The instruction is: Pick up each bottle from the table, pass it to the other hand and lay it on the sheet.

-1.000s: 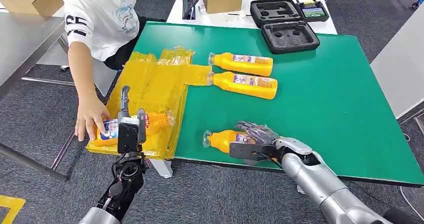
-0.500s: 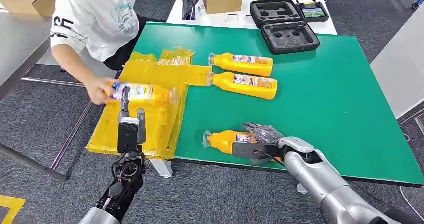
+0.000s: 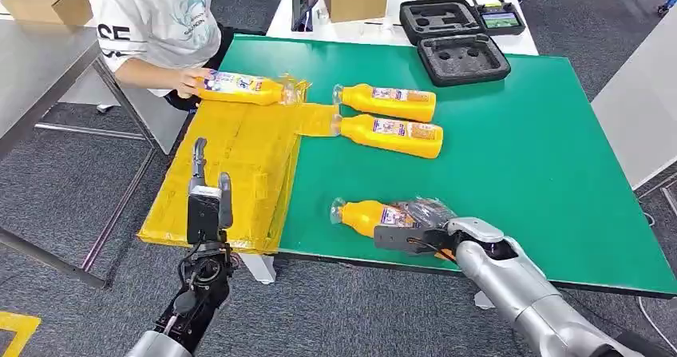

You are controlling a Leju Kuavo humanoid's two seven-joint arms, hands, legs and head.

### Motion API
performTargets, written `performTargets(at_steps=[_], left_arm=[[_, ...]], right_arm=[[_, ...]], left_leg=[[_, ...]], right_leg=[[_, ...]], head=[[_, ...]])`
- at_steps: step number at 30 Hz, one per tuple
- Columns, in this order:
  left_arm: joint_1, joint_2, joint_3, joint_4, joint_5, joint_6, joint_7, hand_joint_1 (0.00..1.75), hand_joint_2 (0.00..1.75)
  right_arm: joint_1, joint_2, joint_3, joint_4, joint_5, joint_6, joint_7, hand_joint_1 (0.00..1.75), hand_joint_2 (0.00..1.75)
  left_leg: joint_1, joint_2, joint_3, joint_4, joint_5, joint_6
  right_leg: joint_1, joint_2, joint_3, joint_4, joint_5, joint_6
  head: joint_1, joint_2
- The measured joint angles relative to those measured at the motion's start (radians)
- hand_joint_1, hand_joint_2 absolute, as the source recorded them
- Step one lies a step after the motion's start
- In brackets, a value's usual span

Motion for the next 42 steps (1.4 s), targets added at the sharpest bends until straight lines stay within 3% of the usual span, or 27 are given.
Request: performTargets(at_steps=[6, 9, 15, 25, 30, 31, 42], left_arm=[[0.012, 0.0, 0.001, -0.023, -0.01, -0.026, 0.008, 0.0, 0.0], [0.029, 0.0, 0.0, -0.05, 0.01, -0.071, 0.027, 0.0, 0.0], [0.059, 0.001, 0.0, -0.11, 0.025, -0.116, 0.042, 0.0, 0.0], [0.071, 0.003, -0.018, -0.176, 0.045, -0.2, 0.063, 0.0, 0.0], [0.079, 0.008, -0.073, -0.228, 0.047, -0.375, 0.103, 0.0, 0.0], [0.079, 0.008, -0.089, -0.239, 0.048, -0.406, 0.111, 0.0, 1.75], [0.049, 0.018, -0.178, -0.262, 0.139, -0.599, 0.153, 0.0, 1.75]], right_arm=[[0.028, 0.025, -0.032, 0.0, -0.057, -0.119, -0.056, 1.75, 1.75], [0.067, 0.068, -0.11, -0.03, -0.146, -0.251, -0.122, 1.75, 1.75], [0.125, 0.158, -0.255, -0.108, -0.254, -0.382, -0.253, 1.75, 1.75], [0.183, 0.267, -0.385, -0.158, -0.344, -0.408, -0.417, 1.75, 1.75], [0.199, 0.309, -0.385, -0.143, -0.36, -0.377, -0.493, 1.75, 1.75], [0.207, 0.32, -0.383, -0.14, -0.362, -0.374, -0.505, 1.75, 1.75], [0.24, 0.398, -0.356, -0.089, -0.39, -0.338, -0.536, 1.75, 1.75]], left_leg=[[0.0, 0.0, -0.001, 0.0, 0.0, 0.0], [0.0, 0.001, -0.001, 0.0, 0.0, 0.0], [0.002, 0.0, -0.002, 0.0, 0.0, 0.0], [0.001, 0.0, -0.002, 0.0, 0.0, 0.0], [0.001, 0.0, -0.003, 0.0, 0.0, 0.0], [0.001, 0.0, -0.003, 0.0, 0.0, 0.0], [0.001, 0.0, -0.003, 0.0, 0.0, 0.0]], right_leg=[[0.0, 0.0, 0.0, 0.0, 0.0, 0.0], [0.0, 0.001, -0.001, 0.0, 0.0, 0.0], [0.001, 0.0, -0.002, 0.0, 0.0, 0.0], [0.001, 0.0, -0.002, 0.0, 0.0, 0.0], [0.001, 0.0, -0.003, 0.0, 0.0, 0.0], [0.001, 0.0, -0.003, 0.0, 0.0, 0.0], [0.001, 0.0, -0.004, 0.0, 0.0, -0.001]], head=[[0.0, 0.0], [0.0, 0.0], [0.0, 0.0], [0.0, 0.0], [0.0, 0.0], [0.0, 0.0], [0.0, 0.0]])
